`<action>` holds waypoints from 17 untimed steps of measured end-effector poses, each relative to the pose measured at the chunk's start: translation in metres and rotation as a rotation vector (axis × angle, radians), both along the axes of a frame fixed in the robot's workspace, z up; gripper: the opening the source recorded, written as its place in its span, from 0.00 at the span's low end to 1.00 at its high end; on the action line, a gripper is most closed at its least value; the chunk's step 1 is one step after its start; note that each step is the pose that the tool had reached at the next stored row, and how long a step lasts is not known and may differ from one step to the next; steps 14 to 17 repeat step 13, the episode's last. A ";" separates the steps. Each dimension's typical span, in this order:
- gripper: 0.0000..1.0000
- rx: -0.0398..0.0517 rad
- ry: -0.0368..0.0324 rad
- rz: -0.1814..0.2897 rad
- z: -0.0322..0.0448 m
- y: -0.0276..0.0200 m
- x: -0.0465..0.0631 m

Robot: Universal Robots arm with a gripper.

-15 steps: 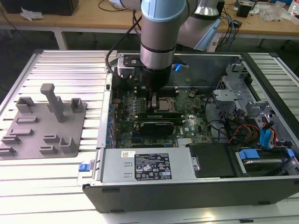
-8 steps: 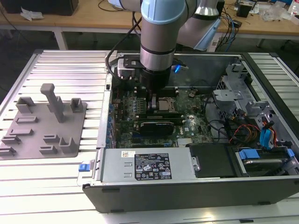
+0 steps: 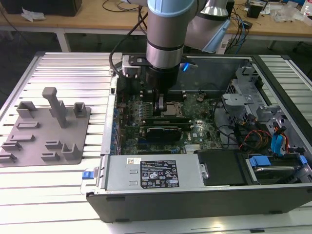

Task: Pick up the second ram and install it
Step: 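Press down the second ram until it locks into place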

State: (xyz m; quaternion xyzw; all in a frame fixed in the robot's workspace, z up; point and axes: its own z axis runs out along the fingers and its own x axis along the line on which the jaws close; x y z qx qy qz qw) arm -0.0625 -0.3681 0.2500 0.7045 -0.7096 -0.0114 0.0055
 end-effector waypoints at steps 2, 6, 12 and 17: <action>0.08 -0.0004 0.0002 0.000 0.0002 0.0000 0.003; 0.08 -0.0002 0.0000 0.000 0.0001 0.0000 0.030; 0.08 -0.0001 0.0000 0.000 0.0001 0.0000 0.040; 0.08 -0.0001 0.0000 0.000 0.0001 0.0000 0.040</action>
